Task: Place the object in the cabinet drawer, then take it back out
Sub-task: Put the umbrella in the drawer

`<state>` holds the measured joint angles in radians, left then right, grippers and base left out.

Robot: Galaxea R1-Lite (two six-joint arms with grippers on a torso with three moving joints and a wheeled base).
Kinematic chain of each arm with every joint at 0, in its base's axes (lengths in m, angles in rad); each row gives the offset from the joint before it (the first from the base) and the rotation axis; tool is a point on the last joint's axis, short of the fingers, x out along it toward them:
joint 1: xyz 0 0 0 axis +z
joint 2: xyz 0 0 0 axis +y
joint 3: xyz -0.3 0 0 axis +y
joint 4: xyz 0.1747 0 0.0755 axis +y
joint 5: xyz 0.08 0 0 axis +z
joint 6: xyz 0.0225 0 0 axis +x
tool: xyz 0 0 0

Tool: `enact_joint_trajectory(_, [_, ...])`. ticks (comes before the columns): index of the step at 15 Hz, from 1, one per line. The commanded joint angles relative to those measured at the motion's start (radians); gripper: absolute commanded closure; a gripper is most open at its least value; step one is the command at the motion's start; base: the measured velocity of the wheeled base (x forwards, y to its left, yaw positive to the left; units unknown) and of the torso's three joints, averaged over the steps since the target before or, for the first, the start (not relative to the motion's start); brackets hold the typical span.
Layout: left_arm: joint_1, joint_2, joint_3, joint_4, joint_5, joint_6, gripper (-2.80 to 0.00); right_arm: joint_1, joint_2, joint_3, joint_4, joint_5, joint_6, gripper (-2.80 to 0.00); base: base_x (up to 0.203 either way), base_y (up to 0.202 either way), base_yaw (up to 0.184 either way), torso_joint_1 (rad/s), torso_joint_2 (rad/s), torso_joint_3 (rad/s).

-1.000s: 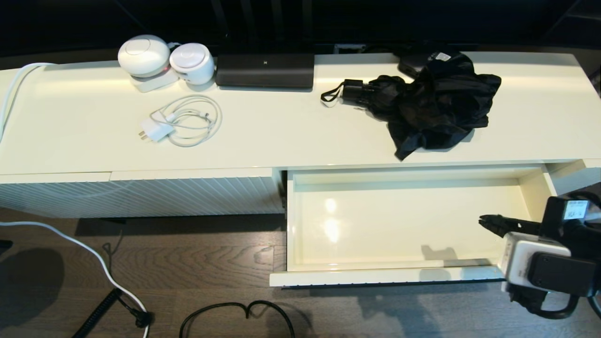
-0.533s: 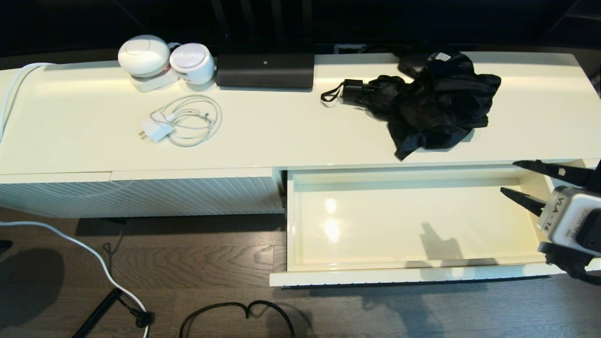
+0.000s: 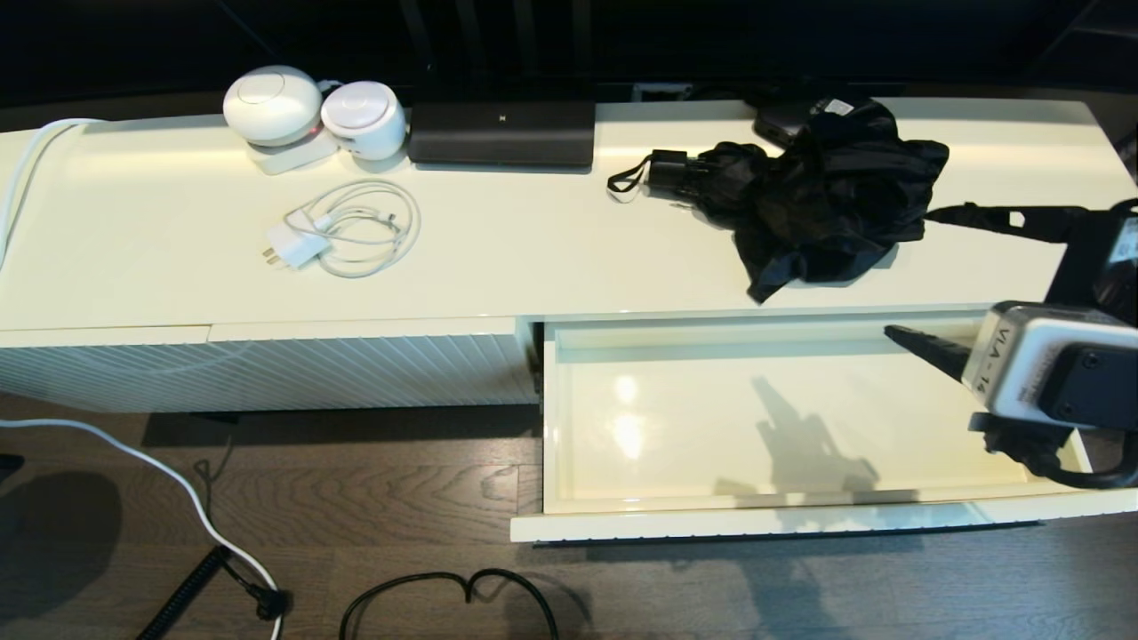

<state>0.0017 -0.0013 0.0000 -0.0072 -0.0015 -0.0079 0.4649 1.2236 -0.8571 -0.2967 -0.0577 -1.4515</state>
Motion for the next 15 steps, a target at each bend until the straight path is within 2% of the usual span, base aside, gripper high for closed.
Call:
enact_joint_trajectory(1, [0.001,-0.002,0.0,0.0,0.0,-0.001,0.0,0.001,0.107,-0.065,-0.014,0.011,-0.017,-2.8,0.0,0.0,0.0,0.0,0.0,0.0])
enact_joint_trajectory(2, [0.0,-0.002,0.0,0.0,0.0,-0.001,0.0,0.001,0.145,-0.094,-0.031,0.017,-0.039,-2.8,0.0,0.0,0.0,0.0,0.0,0.0])
enact_joint_trajectory(4, [0.0,-0.002,0.0,0.0,0.0,-0.001,0.0,-0.024,0.188,-0.133,-0.053,0.039,-0.169,-2.8,0.0,0.0,0.0,0.0,0.0,0.0])
enact_joint_trajectory(9, [0.0,-0.002,0.0,0.0,0.0,-0.001,0.0,-0.126,0.25,-0.229,-0.028,0.073,-0.231,-2.8,0.0,0.0,0.0,0.0,0.0,0.0])
enact_joint_trajectory(12, [0.0,-0.002,0.0,0.0,0.0,-0.001,0.0,-0.133,0.271,-0.294,0.068,0.066,-0.113,-2.8,0.0,0.0,0.0,0.0,0.0,0.0])
enact_joint_trajectory(15, [0.0,-0.002,-0.001,0.0,0.0,-0.001,0.0,-0.124,0.265,-0.293,0.082,0.07,-0.107,-2.8,0.0,0.0,0.0,0.0,0.0,0.0])
